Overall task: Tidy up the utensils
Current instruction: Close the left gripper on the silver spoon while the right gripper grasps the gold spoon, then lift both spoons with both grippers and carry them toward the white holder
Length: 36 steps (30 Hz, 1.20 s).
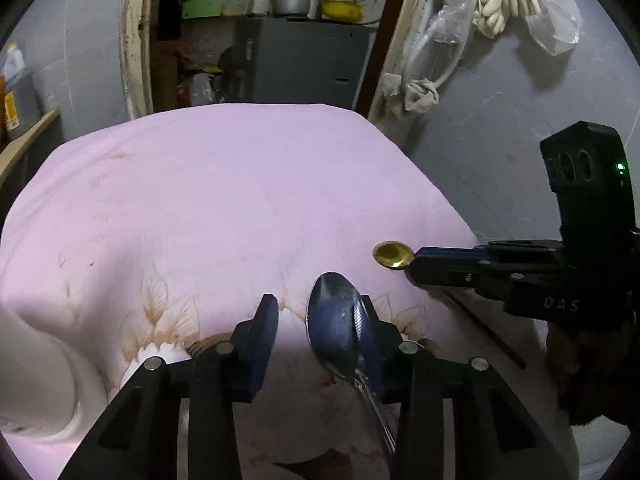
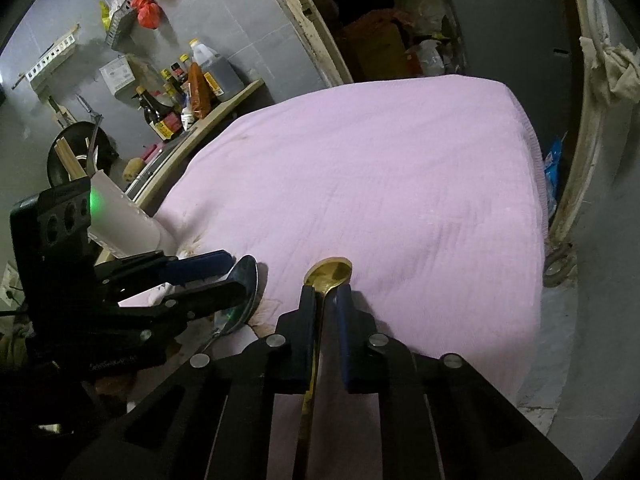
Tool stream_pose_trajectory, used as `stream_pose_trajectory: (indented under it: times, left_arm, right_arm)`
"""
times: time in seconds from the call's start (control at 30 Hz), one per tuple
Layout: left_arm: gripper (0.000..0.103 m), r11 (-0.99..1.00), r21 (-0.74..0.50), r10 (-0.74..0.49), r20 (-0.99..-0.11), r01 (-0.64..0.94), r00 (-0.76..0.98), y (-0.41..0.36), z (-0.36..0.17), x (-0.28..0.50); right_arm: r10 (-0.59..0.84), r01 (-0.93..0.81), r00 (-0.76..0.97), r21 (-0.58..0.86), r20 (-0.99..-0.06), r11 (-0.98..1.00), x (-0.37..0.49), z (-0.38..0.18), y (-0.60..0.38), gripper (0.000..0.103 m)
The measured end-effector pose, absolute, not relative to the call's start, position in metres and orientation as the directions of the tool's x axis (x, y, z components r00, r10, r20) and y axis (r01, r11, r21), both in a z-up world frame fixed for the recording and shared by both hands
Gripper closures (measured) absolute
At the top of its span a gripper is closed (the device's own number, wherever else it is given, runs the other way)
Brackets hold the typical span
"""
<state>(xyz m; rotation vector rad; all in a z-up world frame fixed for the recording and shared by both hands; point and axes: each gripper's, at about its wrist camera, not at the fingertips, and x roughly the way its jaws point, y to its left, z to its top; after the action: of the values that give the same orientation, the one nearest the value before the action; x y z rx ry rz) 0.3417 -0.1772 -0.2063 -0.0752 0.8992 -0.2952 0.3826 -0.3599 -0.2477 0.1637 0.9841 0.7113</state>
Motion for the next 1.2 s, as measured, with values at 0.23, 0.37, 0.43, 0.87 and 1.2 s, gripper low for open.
stream_pose_trajectory:
  times: [0.23,0.37,0.43,0.87,1.2]
  left_arm:
    - [0.078,0.946,-0.244,-0.322,-0.752,0.211,0.575,-0.166,-0.208,0.342]
    - [0.088,0.939,-0.235,-0.338,-0.761,0.251,0.554,-0.173,-0.209,0.341]
    - [0.092,0.94,-0.227,-0.334,-0.766,0.256,0.55,-0.175,-0.209,0.341]
    - [0.1,0.958,-0.215,-0.286,-0.737,0.188,0.613,-0.169,-0.193,0.315]
    - [0.101,0.983,-0.145,-0.18,-0.635,0.113,0.751,-0.159,-0.159,0.278]
  right_arm:
    - [0.606,-0.495,0.324,0.416,-0.727,0.763,0.382,-0.246,-0.354,0.096]
    - [0.586,-0.49,0.316,0.4,-0.746,0.774,0.382,-0.244,-0.353,0.098]
    - [0.575,-0.489,0.321,0.388,-0.753,0.781,0.38,-0.243,-0.352,0.098]
    - [0.593,-0.379,0.459,0.458,-0.661,0.804,0.347,-0.225,-0.367,0.099]
    - [0.557,-0.354,0.643,0.44,-0.525,0.825,0.318,-0.191,-0.366,0.1]
